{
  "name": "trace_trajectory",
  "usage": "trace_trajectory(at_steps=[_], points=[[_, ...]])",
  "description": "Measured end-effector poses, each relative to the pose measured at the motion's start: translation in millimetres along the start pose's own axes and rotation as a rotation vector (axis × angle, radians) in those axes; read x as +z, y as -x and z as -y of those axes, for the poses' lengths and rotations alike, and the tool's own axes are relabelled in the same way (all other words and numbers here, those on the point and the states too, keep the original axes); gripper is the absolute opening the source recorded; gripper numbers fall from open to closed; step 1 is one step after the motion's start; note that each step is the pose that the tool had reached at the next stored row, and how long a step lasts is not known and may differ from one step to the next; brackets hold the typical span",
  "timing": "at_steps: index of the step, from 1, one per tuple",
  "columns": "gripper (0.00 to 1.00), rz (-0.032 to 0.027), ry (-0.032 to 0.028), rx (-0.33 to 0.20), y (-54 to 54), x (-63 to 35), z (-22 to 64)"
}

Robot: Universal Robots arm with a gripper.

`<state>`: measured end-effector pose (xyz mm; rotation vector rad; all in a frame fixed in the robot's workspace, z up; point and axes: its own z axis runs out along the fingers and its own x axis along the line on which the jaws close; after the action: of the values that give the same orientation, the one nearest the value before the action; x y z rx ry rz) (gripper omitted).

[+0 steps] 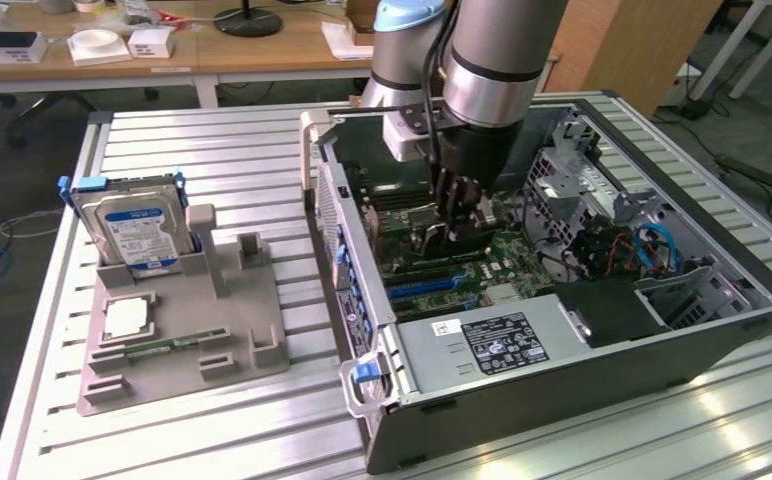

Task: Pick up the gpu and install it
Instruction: 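Insert the gpu into the slot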

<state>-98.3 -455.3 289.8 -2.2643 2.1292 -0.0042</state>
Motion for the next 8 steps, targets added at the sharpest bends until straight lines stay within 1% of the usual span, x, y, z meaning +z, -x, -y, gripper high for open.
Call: trace_trajectory(at_steps=[8], points=[[0.27, 0.0000, 0.0001, -0.001, -0.7, 7.3, -0.7]])
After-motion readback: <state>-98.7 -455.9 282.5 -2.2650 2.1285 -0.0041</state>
